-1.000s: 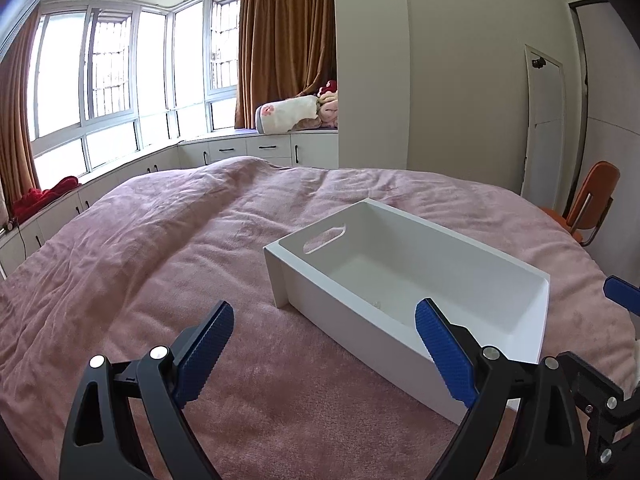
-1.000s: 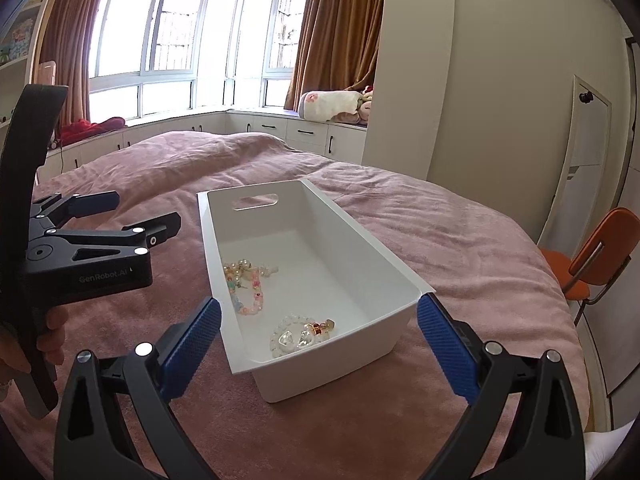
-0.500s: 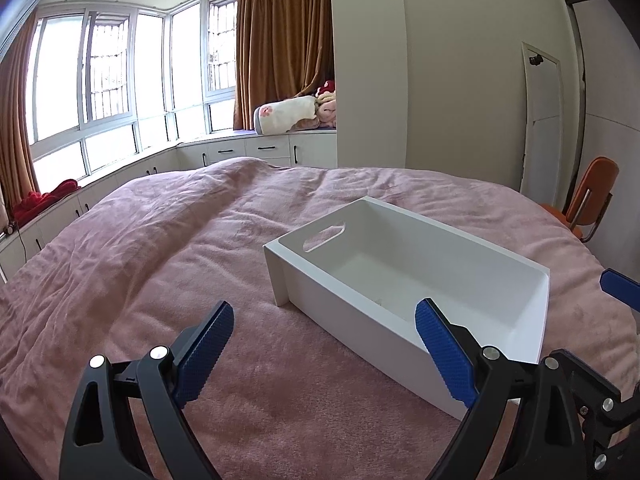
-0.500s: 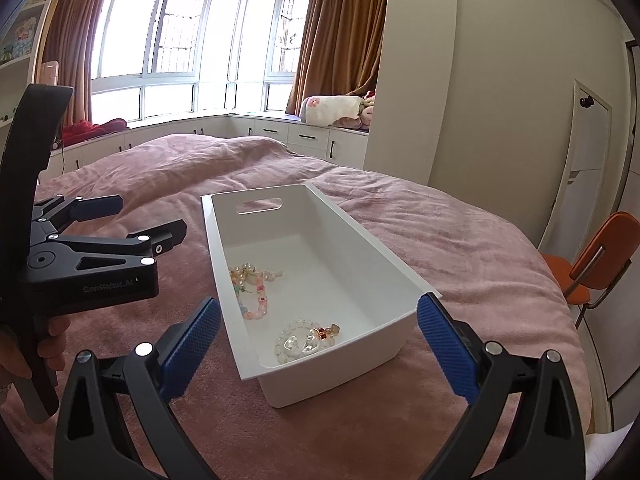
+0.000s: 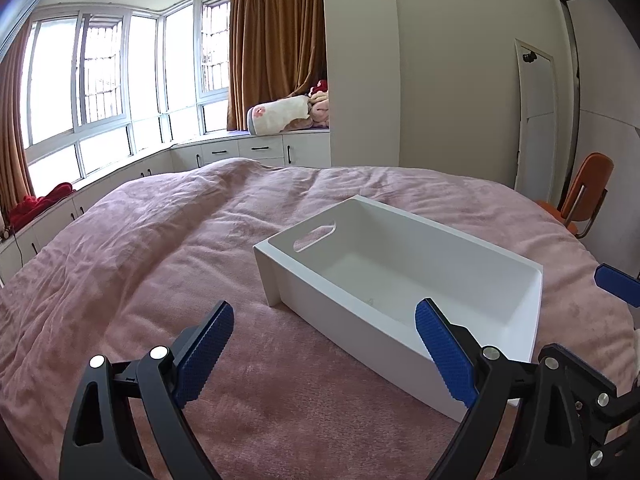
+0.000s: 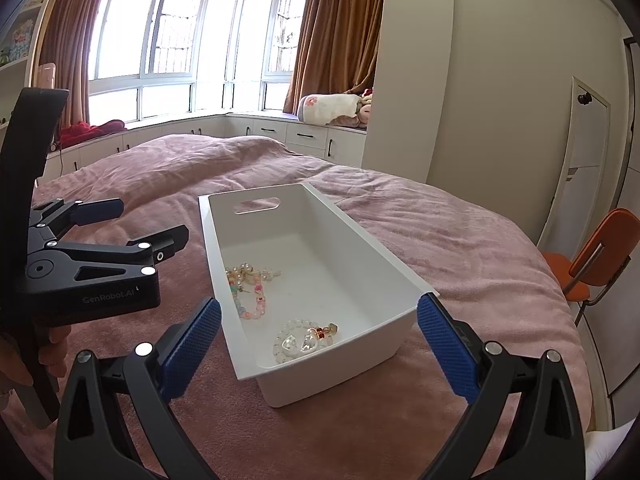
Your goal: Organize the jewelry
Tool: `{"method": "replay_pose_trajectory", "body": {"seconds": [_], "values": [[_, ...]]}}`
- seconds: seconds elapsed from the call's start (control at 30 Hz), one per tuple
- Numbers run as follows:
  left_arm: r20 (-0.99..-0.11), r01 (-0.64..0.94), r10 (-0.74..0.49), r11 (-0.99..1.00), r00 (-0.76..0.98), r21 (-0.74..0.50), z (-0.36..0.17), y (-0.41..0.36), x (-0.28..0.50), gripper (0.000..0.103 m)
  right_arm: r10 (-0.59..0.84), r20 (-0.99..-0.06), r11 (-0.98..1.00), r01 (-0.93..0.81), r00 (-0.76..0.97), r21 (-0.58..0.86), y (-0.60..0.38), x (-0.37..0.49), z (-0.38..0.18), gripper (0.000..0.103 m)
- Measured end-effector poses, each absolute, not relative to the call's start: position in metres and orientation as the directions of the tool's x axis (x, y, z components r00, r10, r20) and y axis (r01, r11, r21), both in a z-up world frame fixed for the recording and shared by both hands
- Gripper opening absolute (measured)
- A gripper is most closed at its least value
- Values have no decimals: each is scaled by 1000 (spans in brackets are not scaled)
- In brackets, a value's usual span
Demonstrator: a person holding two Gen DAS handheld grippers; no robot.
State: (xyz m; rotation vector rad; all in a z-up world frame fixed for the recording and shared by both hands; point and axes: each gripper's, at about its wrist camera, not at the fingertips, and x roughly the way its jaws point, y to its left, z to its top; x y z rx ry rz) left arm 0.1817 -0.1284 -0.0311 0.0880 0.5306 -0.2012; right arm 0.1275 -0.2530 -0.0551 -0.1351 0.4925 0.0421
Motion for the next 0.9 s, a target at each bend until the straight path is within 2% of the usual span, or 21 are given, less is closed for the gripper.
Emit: {"method": "replay_pose_trajectory", "body": {"seconds": [0.9], "values": [[-514, 211, -170, 977, 841, 22, -28, -123, 181, 93, 10, -491, 990, -76, 871, -115, -254, 129, -58, 97]]}}
